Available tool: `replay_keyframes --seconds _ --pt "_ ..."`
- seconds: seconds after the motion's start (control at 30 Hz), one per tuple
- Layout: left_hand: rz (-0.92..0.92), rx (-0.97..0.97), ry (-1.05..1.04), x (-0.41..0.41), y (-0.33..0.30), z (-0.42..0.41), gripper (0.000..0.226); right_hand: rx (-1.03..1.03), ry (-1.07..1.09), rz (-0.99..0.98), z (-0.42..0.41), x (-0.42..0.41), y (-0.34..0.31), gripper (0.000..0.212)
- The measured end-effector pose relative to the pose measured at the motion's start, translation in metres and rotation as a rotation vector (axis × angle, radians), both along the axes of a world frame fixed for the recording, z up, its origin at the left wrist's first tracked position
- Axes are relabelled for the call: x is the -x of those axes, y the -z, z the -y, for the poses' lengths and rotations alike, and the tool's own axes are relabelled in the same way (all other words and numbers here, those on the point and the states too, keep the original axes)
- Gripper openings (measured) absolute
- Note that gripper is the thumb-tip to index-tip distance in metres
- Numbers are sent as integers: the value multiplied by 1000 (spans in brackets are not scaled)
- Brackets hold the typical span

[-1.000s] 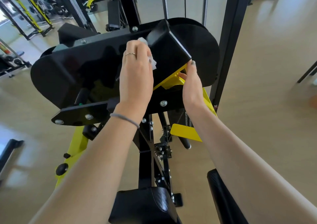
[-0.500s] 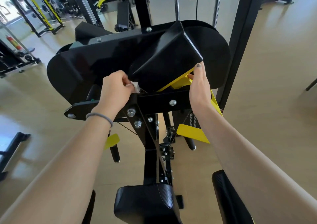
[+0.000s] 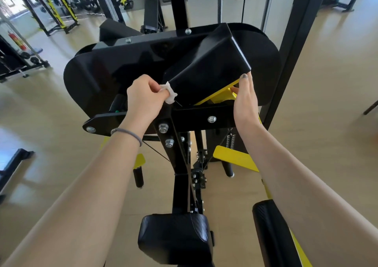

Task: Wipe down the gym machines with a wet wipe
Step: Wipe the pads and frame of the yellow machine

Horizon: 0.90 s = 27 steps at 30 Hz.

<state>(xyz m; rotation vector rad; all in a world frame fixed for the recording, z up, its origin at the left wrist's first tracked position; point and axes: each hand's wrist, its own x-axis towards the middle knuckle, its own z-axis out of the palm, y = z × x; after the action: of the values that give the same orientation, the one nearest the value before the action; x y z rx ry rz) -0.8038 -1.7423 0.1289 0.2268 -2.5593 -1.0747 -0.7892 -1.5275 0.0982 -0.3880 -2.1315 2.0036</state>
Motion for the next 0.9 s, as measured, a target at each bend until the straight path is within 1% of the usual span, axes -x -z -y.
replay_keyframes --seconds 0.03,0.13,0.2,0.3,0.4,0.47,0.53,0.63,0.7,0.77,0.9 --pt "-33 7 -7 -1 0 1 18 8 0 -2 0 0 0 47" --pt "-135 -79 -22 5 -6 8 17 16 0 -18 -1 1 -1 46" --pt "-182 -43 3 15 -17 7 14 13 7 -22 1 2 2 47" --pt "-129 216 135 28 -24 -4 23 -12 22 -36 2 6 5 47" --pt "-85 343 188 39 -20 -3 28 -2 27 -27 3 5 3 46" --pt "-31 366 161 46 -20 3 30 -15 35 -19 4 3 2 48" --pt "-3 342 144 48 -18 7 29 -31 39 -19 5 2 1 49" --pt "-99 315 157 34 -14 0 30 -31 59 -10 6 4 2 47" --pt "-180 332 205 21 -14 -3 31 -59 79 -9 8 8 5 47" --pt "-202 378 242 13 -18 -5 29 -84 101 -16 10 11 9 48" --pt "-83 477 193 21 -27 -6 27 -75 89 -47 7 11 9 45"
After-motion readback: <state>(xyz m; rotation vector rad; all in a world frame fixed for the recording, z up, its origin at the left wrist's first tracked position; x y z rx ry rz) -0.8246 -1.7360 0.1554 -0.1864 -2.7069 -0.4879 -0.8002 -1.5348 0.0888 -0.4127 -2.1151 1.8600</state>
